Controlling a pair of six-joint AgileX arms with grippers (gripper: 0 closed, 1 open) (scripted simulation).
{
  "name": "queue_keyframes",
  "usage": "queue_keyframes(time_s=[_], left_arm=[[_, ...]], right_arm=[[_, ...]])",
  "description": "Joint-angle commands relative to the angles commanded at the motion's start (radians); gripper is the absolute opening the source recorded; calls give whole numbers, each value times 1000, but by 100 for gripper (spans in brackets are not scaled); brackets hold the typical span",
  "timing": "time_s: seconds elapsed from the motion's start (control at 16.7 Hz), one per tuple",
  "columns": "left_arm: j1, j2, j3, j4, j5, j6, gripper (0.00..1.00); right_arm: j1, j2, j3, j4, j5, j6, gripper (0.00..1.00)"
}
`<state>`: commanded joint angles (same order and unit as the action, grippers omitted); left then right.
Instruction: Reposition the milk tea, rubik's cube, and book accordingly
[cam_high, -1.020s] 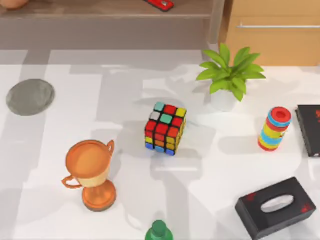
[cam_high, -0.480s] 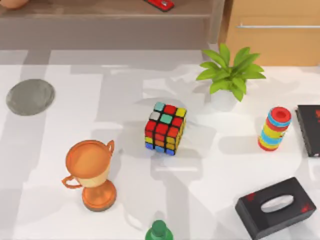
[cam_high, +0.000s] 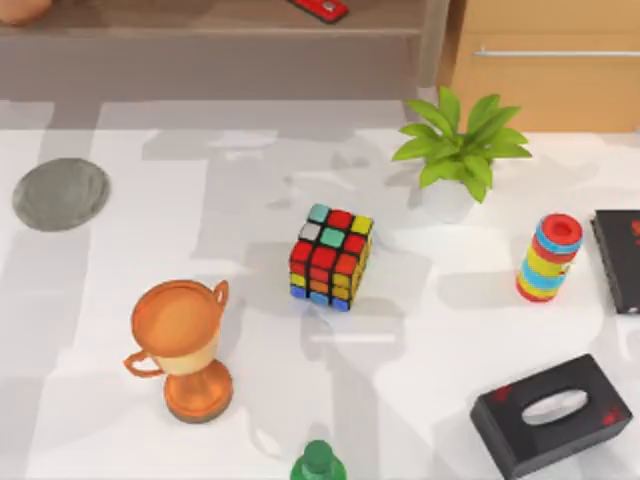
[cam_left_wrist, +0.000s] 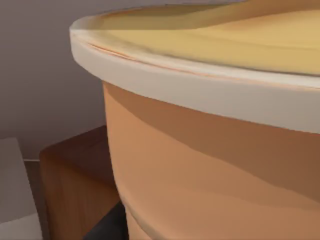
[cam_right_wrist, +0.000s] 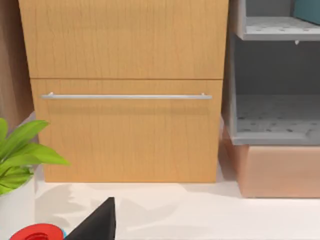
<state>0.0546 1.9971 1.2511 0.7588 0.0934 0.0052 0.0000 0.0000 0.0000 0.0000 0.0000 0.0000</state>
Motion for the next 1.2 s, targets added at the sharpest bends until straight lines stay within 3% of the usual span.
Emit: queue_keyframes(time_s=[0.42,0.84,1.2], left_arm=[[11,-210,-273,52,15,1,0],[2,-223,-296,67,9,2,0],[-41,-175,-464,357,-30,-8,0]], right_arm=[[0,0,0,0,0,0,100],[0,0,0,0,0,0,100],[0,0,0,0,0,0,100]])
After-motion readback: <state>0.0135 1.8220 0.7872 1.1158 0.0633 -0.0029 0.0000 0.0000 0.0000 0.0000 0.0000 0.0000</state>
